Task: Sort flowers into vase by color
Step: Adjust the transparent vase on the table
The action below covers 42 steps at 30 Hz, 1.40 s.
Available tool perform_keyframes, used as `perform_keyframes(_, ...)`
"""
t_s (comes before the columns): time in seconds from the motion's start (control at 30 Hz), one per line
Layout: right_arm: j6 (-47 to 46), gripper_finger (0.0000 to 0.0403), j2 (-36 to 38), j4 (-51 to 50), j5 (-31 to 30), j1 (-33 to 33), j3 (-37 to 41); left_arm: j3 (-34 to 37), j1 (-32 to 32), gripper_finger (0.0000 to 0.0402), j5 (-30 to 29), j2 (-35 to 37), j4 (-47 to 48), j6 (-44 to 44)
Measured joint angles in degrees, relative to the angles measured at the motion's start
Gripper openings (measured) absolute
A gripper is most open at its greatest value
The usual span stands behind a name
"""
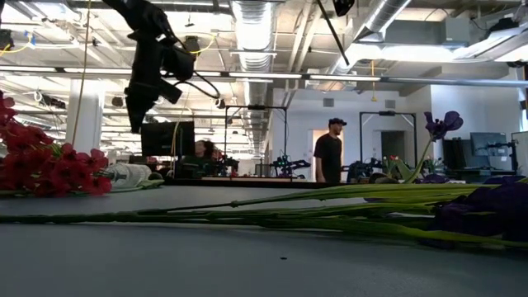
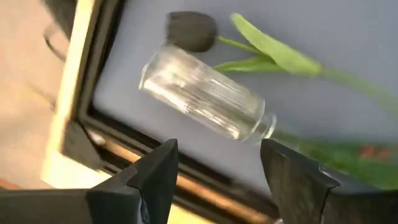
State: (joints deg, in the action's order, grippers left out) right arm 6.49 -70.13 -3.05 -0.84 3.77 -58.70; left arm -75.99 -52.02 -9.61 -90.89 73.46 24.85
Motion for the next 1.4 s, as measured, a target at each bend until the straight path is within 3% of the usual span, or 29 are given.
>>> perform_keyframes(0.27, 0.01, 0.0035, -0.01, 0.01, 0.0, -0.04, 0.0, 0.71, 7.2, 0.0217, -2.76, 0.02, 2.83, 29.06)
perform_keyframes(0.6, 2.02, 0.0035, -0.04, -0.02, 0.02, -0.04, 0.0, 10.34, 17.02, 0.0217, -21.69, 0.02, 3.46, 44.49)
perform_keyframes(0.9, 3.05, 0.0036, -0.04, -0.02, 0.94, 0.33, 0.0, 20.64, 24.6, 0.0217, -34.64, 0.04, -7.59, 59.83)
perform_keyframes(1.0, 3.02, 0.0036, -0.04, -0.05, 1.0, 0.35, 0.0, 21.8, 25.41, 0.0217, -35.67, 0.04, -9.93, 60.57)
perform_keyframes(1.13, 3.02, 0.0036, -0.04, -0.06, 1.01, 0.33, 0.0, 21.77, 25.93, 0.0217, -35.61, 0.04, -10.44, 54.39)
perform_keyframes(1.23, 3.02, 0.0036, -0.04, -0.02, 1.03, 0.33, 0.0, 21.77, 25.93, 0.0218, -32.51, 0.04, -10.52, 48.69)
perform_keyframes(1.4, 3.02, 0.0036, -0.04, 0.0, 1.05, 0.33, 0.0, 21.77, 25.92, 0.0236, -27.95, 0.04, -10.49, 46.81)
